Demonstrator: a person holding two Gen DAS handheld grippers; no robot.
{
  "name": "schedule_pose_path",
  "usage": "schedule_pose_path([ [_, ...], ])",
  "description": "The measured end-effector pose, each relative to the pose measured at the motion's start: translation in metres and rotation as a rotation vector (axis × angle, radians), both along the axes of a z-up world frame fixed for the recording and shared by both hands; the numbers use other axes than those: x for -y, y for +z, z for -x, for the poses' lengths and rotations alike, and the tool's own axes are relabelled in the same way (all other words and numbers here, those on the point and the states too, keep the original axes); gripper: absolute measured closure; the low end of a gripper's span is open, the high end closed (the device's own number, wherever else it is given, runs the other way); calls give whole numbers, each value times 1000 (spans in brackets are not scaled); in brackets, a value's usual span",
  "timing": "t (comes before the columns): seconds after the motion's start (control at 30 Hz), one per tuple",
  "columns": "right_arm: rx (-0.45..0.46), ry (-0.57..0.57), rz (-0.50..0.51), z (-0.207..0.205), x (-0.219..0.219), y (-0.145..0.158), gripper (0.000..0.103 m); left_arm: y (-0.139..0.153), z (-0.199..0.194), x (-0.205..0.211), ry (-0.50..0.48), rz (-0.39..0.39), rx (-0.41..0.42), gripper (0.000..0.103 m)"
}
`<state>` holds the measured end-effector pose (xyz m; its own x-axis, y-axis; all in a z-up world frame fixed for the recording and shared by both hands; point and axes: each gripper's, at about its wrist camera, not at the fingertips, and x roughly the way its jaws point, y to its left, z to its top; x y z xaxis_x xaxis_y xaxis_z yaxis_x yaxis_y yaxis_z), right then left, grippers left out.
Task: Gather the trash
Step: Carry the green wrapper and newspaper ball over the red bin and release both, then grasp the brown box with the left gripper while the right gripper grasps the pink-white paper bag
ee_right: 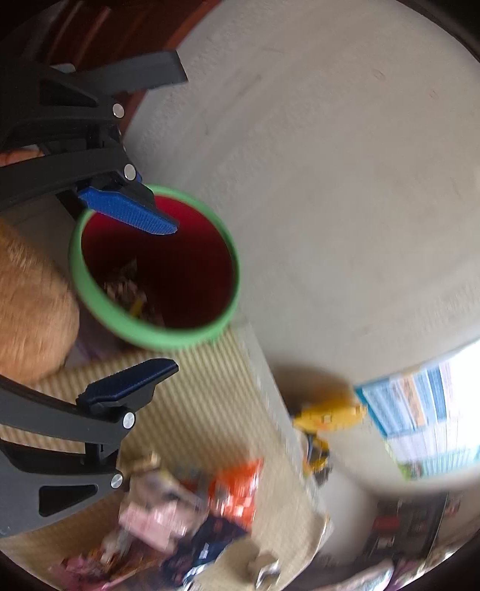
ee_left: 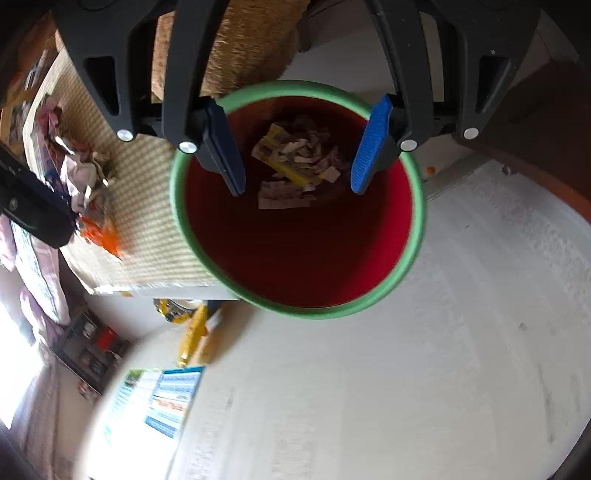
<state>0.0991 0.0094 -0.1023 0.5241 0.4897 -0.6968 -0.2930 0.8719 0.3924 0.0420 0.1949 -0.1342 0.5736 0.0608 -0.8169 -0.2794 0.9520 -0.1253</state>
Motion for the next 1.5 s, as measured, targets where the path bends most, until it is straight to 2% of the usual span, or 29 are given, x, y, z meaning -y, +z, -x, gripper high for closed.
schedule_pose_path([
  [0.17, -47, -207, 50, -10, 65, -12, 35, 2, -5, 26, -65, 2, 4, 46],
  [0.23, -121, -311, 38, -19, 96, -25, 35, 2, -6, 34, -88, 2, 2, 46],
  [0.33, -229, -406, 17, -32, 126, -49, 35, 2, -6, 46, -115, 1, -5, 46],
  [0.6, -373, -421, -28, -57, 134, -97, 36, 3, -6, 69, -165, -21, -22, 46],
  [0.63, -379, -419, -45, -56, 135, -100, 48, 3, -7, 70, -169, -24, -24, 46],
  [0.67, -375, -419, -52, -54, 136, -101, 64, 3, -7, 72, -175, -30, -24, 46],
  [0.77, -339, -411, -78, -44, 144, -93, 69, 2, -8, 76, -190, -42, -27, 46],
  [0.9, -268, -379, -100, -20, 157, -64, 70, 1, -17, 91, -250, -30, -19, 46],
  [1.0, -221, -366, -110, 0, 169, -47, 70, -2, -28, 114, -345, -13, -5, 45],
  [1.07, -195, -375, -100, 15, 179, -37, 70, -5, -37, 137, -441, -32, 6, 40],
  [1.13, -184, -394, -105, 28, 187, -33, 69, -11, -45, 162, -539, -64, 16, 38],
  [1.27, -167, -427, -131, 40, 204, -29, 69, -37, -67, 211, -728, -91, -53, 38],
  [1.43, -162, -450, -169, 49, 224, -26, 69, -65, -90, 240, -786, -129, -133, 37],
  [1.5, -162, -454, -178, 50, 228, -26, 69, -69, -96, 243, -786, -150, -132, 34],
])
